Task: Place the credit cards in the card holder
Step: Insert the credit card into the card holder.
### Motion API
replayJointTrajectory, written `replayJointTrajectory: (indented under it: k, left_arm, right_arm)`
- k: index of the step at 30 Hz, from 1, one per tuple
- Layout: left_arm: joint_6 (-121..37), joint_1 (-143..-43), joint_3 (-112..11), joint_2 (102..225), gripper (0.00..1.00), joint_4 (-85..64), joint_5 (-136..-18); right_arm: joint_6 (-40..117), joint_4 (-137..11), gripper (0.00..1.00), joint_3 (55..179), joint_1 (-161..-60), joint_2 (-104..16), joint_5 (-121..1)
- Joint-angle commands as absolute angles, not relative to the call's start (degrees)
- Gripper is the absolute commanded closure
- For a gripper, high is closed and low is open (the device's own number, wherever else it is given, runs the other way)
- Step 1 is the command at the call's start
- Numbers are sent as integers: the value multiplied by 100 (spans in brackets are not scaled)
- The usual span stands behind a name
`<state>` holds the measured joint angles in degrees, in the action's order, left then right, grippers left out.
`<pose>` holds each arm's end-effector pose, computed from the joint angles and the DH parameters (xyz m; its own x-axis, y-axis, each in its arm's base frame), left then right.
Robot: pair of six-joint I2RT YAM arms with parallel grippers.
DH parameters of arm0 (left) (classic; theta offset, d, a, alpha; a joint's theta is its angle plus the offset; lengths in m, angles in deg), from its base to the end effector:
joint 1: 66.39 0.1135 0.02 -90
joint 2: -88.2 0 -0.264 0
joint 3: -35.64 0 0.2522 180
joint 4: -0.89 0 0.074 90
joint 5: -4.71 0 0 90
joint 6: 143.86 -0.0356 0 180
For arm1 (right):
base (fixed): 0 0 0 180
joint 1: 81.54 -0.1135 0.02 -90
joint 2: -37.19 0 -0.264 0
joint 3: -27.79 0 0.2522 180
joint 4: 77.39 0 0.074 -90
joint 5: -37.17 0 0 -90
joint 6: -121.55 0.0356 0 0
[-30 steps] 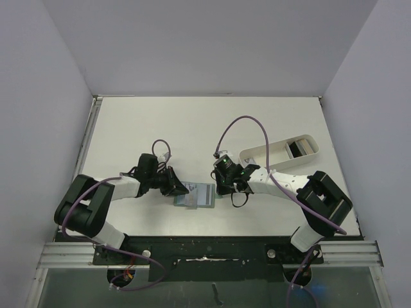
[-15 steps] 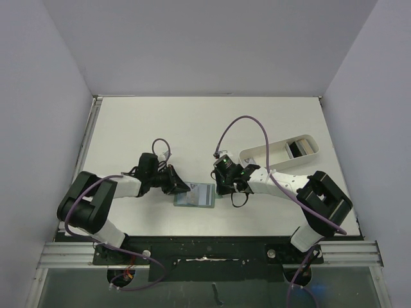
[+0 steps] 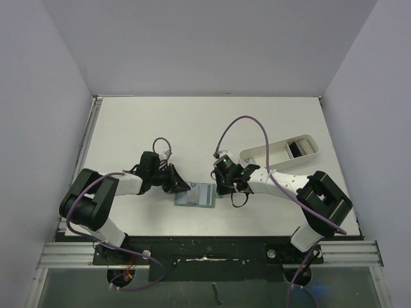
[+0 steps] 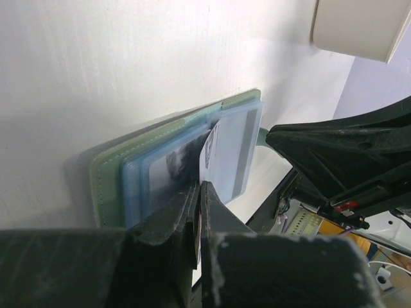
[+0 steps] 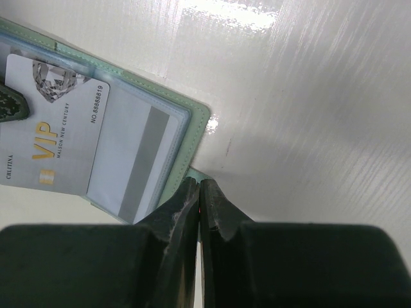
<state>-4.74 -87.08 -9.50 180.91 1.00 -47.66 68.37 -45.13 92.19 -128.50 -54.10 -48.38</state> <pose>0.2465 -0.1163 0.1158 -0.9547 -0.2795 -0.1024 -0.0853 0.5863 -0.8056 0.2116 0.2225 0.1694 -0.8895 -0.0771 -0.4504 -0.2104 0.9440 0.2540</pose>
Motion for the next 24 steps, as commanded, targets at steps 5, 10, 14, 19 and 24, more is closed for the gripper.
replayJointTrajectory:
  k: [5, 10, 14, 19, 24]
  left_arm:
    - [-557, -8748, -1157, 17817, 100, -572, -5247]
    - [-540, -8817, -1121, 17817, 100, -293, -5036]
    - [-621, -8861, -1190, 18049, 100, -93, -4778]
    - [-522, -8871, -1159, 18194, 100, 163, -4551]
    - [-429, -8880, -1144, 18332, 100, 401, -4294]
  right_arm:
    - [6803, -4684, 96, 9226, -12882, -5242, -4764]
    - [6786, -4698, 96, 9259, -12878, -5285, -4777]
    - [6785, -4711, 96, 9264, -12883, -5308, -4808]
    - [6785, -4708, 96, 9222, -12883, -5295, -4785]
    - [6776, -4761, 97, 9209, -12880, -5340, -4774]
